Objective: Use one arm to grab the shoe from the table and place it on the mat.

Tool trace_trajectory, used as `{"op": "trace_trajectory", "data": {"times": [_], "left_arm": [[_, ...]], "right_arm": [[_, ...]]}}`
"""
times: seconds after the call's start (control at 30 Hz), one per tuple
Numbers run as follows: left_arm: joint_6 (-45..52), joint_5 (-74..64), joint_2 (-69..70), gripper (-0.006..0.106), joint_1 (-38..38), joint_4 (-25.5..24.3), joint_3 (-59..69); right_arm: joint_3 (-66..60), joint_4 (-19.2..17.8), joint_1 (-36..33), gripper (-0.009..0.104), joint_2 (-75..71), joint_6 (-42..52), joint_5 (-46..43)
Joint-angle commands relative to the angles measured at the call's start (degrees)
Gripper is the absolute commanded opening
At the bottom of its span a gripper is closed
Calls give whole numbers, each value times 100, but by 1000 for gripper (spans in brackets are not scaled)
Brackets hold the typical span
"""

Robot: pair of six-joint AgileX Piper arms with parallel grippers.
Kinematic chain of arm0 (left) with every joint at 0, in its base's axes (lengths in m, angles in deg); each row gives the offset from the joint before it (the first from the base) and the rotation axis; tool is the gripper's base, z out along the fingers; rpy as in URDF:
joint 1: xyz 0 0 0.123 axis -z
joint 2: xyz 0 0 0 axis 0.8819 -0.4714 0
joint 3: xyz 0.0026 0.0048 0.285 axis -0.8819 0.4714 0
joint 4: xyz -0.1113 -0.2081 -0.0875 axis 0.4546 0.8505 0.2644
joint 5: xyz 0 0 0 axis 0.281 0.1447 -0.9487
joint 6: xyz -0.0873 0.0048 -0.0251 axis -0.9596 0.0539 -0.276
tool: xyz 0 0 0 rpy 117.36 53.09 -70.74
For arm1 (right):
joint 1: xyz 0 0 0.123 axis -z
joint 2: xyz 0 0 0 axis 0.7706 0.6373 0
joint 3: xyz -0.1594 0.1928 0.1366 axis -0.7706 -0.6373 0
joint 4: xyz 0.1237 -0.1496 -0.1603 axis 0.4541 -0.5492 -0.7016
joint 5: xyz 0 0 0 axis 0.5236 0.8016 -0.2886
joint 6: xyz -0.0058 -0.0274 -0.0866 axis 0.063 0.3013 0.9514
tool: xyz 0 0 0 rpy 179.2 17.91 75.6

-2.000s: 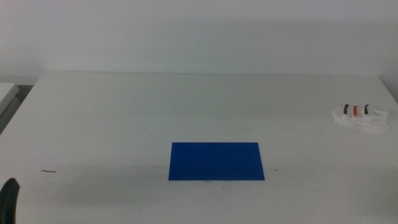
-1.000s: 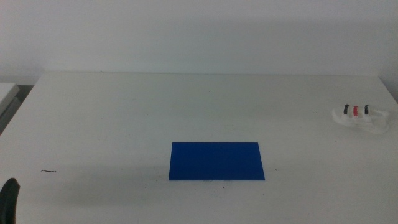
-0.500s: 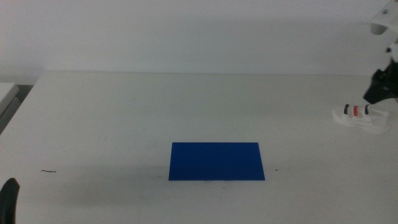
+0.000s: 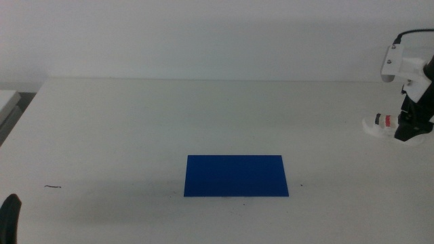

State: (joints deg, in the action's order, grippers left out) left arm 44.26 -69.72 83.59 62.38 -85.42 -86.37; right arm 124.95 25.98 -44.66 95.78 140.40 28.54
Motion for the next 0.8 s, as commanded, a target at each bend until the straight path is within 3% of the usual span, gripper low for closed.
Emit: {"op": "trace_trajectory", "data": {"times": [0.0,0.63,0.7,0.77], "left_arm": [[-8,70,-28,94,2,23,2],[-8,70,-28,94,2,23,2],[-8,70,-28,94,2,23,2],[-8,70,-28,94,2,23,2]], "right_arm": [[97,89,56,87,50,-269,-70],[839,-36,302,87,1058,-141,-641],[839,-36,304,83,1224,-126,-695],[839,-36,314,73,1343,-111,-741]]}}
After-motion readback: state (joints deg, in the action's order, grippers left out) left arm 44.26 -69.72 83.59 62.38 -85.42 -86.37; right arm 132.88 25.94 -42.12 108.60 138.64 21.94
